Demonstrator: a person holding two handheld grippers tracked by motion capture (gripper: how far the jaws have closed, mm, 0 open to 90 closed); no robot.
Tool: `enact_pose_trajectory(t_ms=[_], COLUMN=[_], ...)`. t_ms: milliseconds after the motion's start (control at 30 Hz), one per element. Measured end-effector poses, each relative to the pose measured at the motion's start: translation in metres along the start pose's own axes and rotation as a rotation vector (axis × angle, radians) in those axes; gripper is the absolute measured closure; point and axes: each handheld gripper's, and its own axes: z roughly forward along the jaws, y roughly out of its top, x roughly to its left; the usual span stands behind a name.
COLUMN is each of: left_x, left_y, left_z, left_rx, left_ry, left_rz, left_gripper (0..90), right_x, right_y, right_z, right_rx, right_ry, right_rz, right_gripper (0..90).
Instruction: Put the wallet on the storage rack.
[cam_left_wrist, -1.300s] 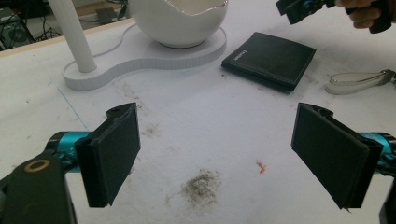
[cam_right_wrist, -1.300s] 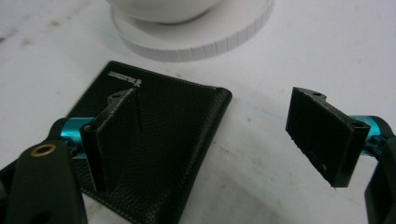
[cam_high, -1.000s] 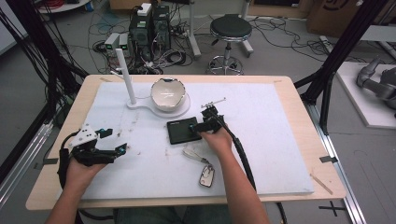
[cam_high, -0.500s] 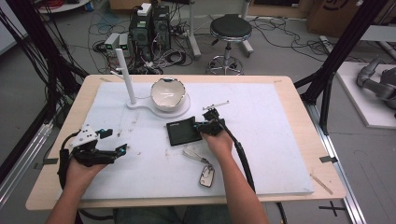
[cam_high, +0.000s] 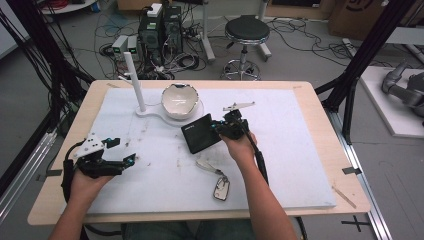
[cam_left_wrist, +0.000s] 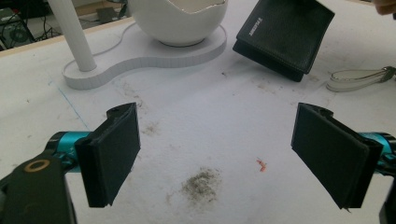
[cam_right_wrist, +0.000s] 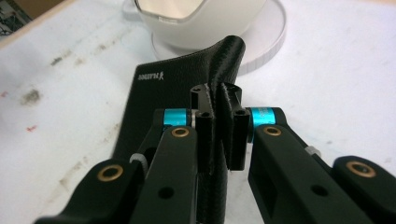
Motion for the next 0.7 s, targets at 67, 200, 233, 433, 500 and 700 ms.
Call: enact_pose_trajectory(t_ms=[67, 200, 233, 433, 500, 700], left_x=[0.0, 0.0, 0.0, 0.0, 0.0, 0.001], left_y=[0.0, 0.0, 0.0, 0.0, 0.0, 0.0], left_z=[0.0, -0.001, -0.001, -0.001, -0.001, -0.001], left_rx=[0.001, 0.002, 0.001, 0.002, 0.001, -0.001], left_ry=[0.002, 0.003, 0.003, 0.003, 0.002, 0.002], left_rz=[-0.004, -0.003, -0.003, 0.0, 0.002, -0.001], left_gripper=[15.5, 15.5, 15.5, 15.5, 15.5, 15.5], right_x=[0.001, 0.005, 0.007, 0.017, 0.02, 0.031], right_y=[0.004, 0.018, 0.021, 0.046, 0.055, 0.082], right_z=[-0.008, -0.025, -0.029, -0.043, -0.044, -0.043], right_rx=[-0.021, -0.072, -0.078, -0.123, -0.133, -0.144], right_ry=[-0.003, -0.005, -0.004, -0.001, 0.001, -0.003], right_rz=[-0.001, -0.028, -0.031, -0.081, -0.097, -0.125], right_gripper=[86.2, 86.2, 86.2, 86.2, 86.2, 86.1])
